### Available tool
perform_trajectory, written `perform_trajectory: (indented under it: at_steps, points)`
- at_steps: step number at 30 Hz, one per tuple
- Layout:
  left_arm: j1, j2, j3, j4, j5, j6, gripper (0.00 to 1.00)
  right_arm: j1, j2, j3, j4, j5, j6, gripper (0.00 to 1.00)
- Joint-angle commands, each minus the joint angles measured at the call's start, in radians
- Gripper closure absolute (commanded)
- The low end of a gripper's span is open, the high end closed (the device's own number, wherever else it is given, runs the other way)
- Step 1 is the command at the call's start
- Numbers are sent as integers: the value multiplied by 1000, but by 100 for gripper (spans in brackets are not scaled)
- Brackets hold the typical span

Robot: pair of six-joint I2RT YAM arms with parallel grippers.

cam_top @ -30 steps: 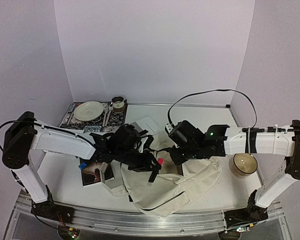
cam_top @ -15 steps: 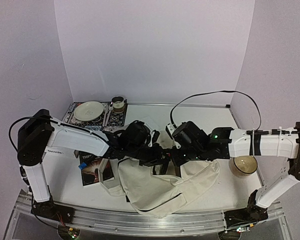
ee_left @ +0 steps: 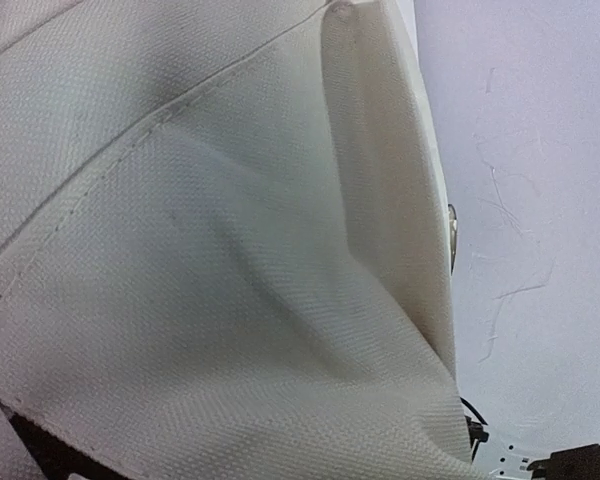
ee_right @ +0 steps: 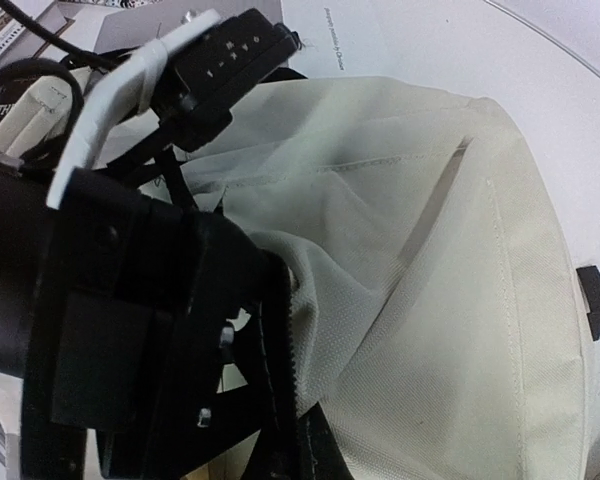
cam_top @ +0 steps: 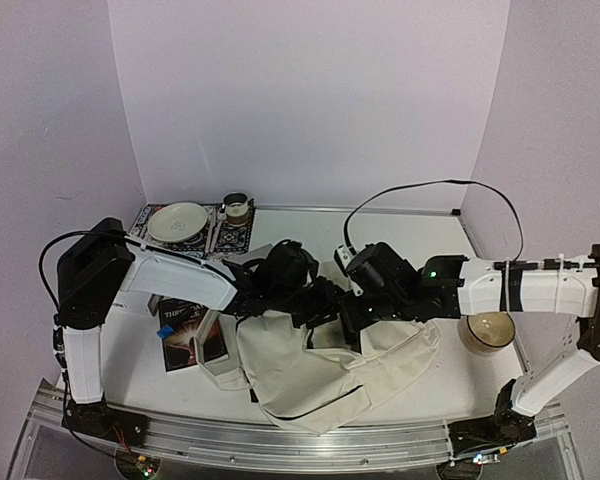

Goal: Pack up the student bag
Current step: Place the pen in the lower front pocket of the bag, then pick up the pen from the book.

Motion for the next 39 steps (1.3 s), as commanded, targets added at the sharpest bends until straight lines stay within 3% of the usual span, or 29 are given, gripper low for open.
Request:
perform_trajectory:
  at_steps: [1, 9, 15, 22, 31, 39]
  points:
    - [-6, 6, 51, 100, 11, -38, 51, 18, -41, 3, 84, -31, 3, 100]
    - [-6, -93, -54, 98, -19, 42, 47, 17, -42, -13, 82, 2, -8, 100]
    - [-6, -227, -157, 63, -14, 189, 45, 17, -40, -25, 71, 22, -10, 100]
    - [-5, -362, -170, -200, -66, 391, 43, 18, -50, -41, 66, 46, -6, 100]
    - [18, -635, -281, -571, -390, 514, 38, 17, -69, -42, 19, 57, -10, 100]
    - [224, -791, -366, -766, -345, 628, 38, 18, -83, -47, 5, 62, -10, 100]
